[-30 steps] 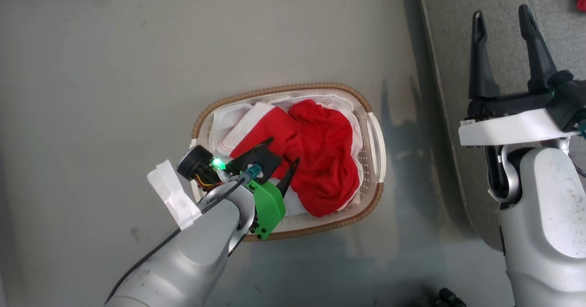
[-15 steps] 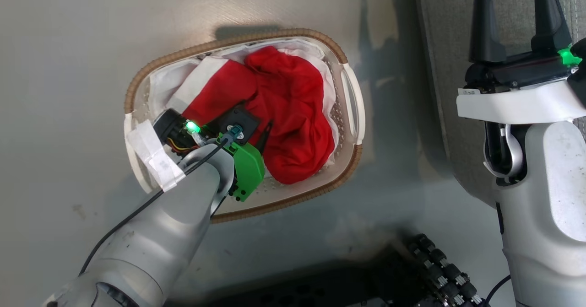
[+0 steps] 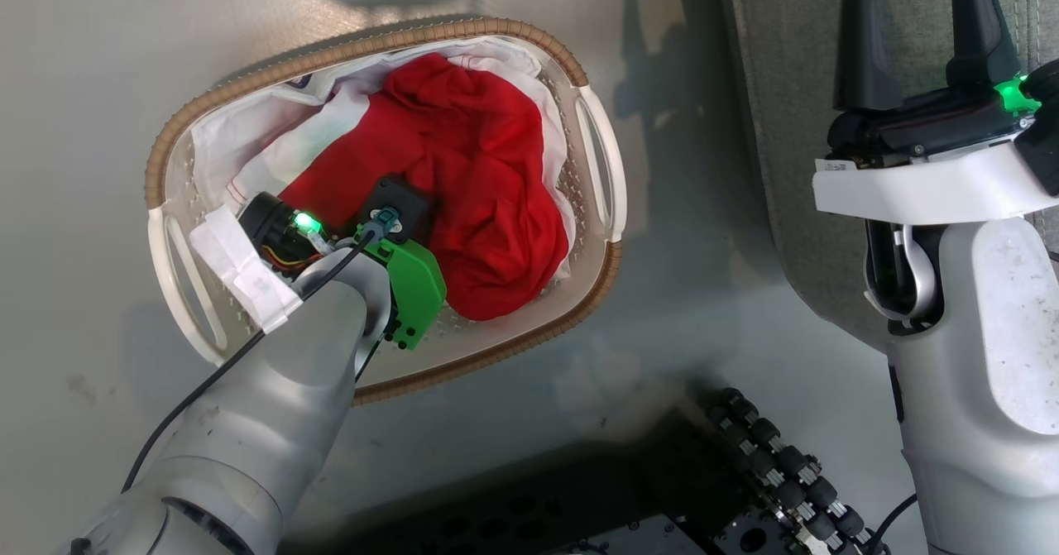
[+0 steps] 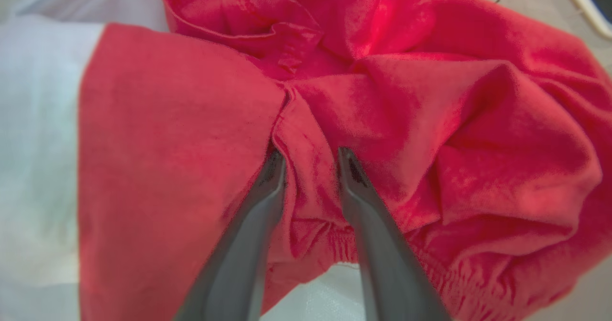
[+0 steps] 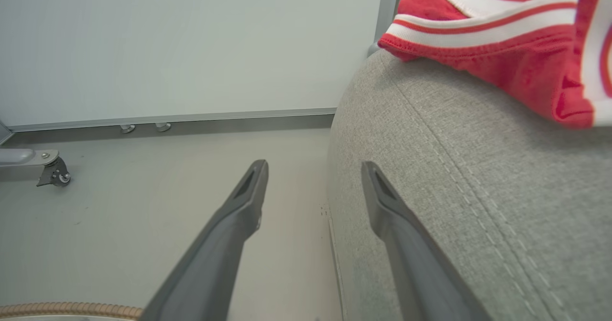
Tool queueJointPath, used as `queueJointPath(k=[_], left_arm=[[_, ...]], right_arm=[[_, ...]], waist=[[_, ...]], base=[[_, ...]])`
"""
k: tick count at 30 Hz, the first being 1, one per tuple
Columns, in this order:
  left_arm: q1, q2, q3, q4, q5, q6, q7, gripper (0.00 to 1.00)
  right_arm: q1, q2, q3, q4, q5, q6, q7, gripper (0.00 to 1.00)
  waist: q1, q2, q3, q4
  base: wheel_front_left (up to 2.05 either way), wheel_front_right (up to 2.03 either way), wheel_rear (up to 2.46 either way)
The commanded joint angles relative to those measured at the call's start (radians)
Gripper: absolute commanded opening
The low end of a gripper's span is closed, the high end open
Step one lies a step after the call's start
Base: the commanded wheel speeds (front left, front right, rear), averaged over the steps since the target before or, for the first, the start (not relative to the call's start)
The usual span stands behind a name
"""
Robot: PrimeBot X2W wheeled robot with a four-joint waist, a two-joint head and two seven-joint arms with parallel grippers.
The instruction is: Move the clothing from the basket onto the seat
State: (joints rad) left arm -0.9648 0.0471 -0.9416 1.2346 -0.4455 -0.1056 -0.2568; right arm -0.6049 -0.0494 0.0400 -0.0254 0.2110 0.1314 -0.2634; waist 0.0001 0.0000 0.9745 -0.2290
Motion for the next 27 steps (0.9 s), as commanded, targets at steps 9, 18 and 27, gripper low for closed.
queueJointPath(k=[9, 18, 27], left_arm=[[0.033, 0.006, -0.003, -0.025, -0.030, -0.001, -0.009, 0.00], [0.108, 0.031, 0.068, -0.191, -0.034, 0.012, -0.007, 0.00], [0.266, 0.061, 0.160, -0.388, 0.009, 0.011, -0.007, 0.00]], right_arm=[[-0.003, -0.002, 0.009, 0.022, -0.009, -0.001, -0.002, 1.00], [0.045, -0.003, -0.002, 0.070, -0.061, -0.001, -0.002, 1.00], [0.125, -0.003, -0.014, 0.142, -0.096, -0.001, -0.002, 1.00]], waist=[[-0.0001, 0.0000, -0.046, 0.016], [-0.0001, 0.0000, -0.182, 0.073], [-0.0001, 0.0000, -0.388, 0.131]], base=[[0.00, 0.00, 0.00], [0.00, 0.00, 0.00], [0.00, 0.00, 0.00]])
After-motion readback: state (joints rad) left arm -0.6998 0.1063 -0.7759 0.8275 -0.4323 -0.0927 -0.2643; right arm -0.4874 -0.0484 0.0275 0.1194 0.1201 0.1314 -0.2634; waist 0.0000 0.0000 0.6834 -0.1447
